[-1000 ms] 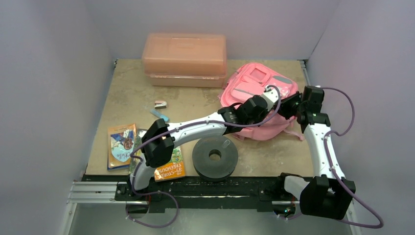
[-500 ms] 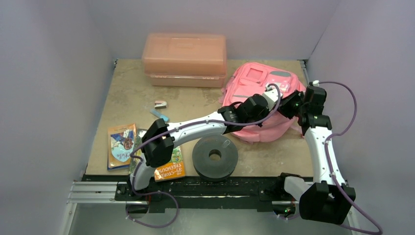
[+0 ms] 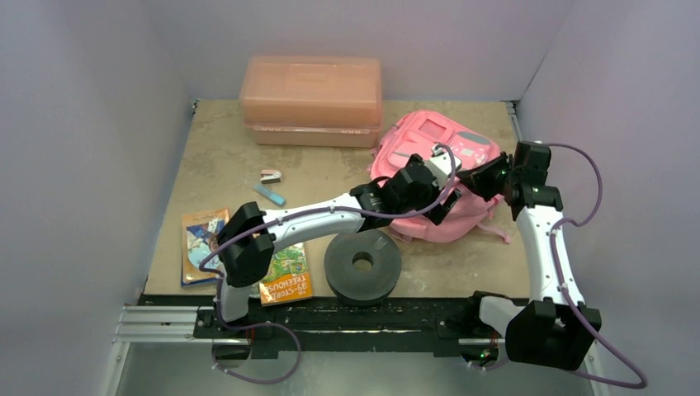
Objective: Pack the student bag
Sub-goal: Unzip the student bag at the center of the board.
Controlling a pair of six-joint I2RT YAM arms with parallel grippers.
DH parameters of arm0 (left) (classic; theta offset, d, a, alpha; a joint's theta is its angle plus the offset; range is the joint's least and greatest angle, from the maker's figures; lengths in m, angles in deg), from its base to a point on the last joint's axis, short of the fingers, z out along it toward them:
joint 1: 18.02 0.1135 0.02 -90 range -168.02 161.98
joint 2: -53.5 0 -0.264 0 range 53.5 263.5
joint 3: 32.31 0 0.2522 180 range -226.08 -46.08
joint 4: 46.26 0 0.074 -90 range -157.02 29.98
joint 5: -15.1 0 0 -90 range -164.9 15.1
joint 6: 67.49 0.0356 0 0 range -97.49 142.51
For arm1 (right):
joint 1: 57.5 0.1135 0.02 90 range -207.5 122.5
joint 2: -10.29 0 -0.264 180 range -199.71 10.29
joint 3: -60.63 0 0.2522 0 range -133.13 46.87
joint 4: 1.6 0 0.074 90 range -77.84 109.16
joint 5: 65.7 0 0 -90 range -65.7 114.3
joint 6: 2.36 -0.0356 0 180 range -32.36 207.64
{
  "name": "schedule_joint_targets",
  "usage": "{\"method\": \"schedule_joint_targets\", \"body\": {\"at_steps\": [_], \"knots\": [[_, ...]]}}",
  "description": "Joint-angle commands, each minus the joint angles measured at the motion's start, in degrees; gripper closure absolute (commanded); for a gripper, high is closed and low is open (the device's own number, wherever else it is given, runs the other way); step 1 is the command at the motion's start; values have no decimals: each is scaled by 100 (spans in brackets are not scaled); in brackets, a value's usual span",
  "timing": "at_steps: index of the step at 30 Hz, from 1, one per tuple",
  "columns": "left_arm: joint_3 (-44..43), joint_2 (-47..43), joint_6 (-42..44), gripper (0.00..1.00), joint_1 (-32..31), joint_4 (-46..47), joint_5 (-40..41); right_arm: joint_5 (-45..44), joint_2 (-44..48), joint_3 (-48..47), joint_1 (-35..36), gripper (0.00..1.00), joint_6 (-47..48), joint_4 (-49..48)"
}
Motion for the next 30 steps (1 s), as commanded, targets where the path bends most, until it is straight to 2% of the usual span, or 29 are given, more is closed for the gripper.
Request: {"method": "schedule_joint_targets", "body": {"at_steps": [1, 7, 12, 17, 20, 23, 24, 25, 27, 28, 29, 30], "knots": [[162, -101, 249, 0, -186, 551, -143, 256, 28, -560, 21, 100, -436, -337], [246, -117, 396, 0, -269, 833, -509, 120, -75, -769, 16, 100, -311, -258], [-88, 108, 379, 0, -375, 458, -593, 120, -65, -781, 18, 100, -296, -249], [-9, 291, 609, 0, -454, 450, -208, 270, -52, -824, 16, 100, -404, -224], [-246, 626, 1423, 0, -651, 451, 537, 153, 18, -800, 16, 100, -500, -216], [-723, 1040, 1658, 1, -701, 200, 1485, 124, 53, -729, 16, 100, -606, -302], [-929, 1175, 1695, 5, -697, 41, 1798, 120, 53, -730, 16, 100, -611, -286], [-1117, 1289, 1740, 13, -696, -104, 2050, 117, 60, -719, 16, 100, -605, -284], [-1262, 1359, 1747, 36, -685, -160, 2526, 119, 70, -660, 16, 100, -506, -392], [-1269, 1329, 1727, 51, -653, -158, 2588, 150, 64, -640, 16, 100, -349, -449], [-1278, 1284, 1640, 77, -582, -193, 2604, 182, 58, -623, 16, 100, -154, -516], [-1293, 1210, 1492, 96, -520, -287, 2570, 193, 68, -586, 16, 99, 87, -610]]}}
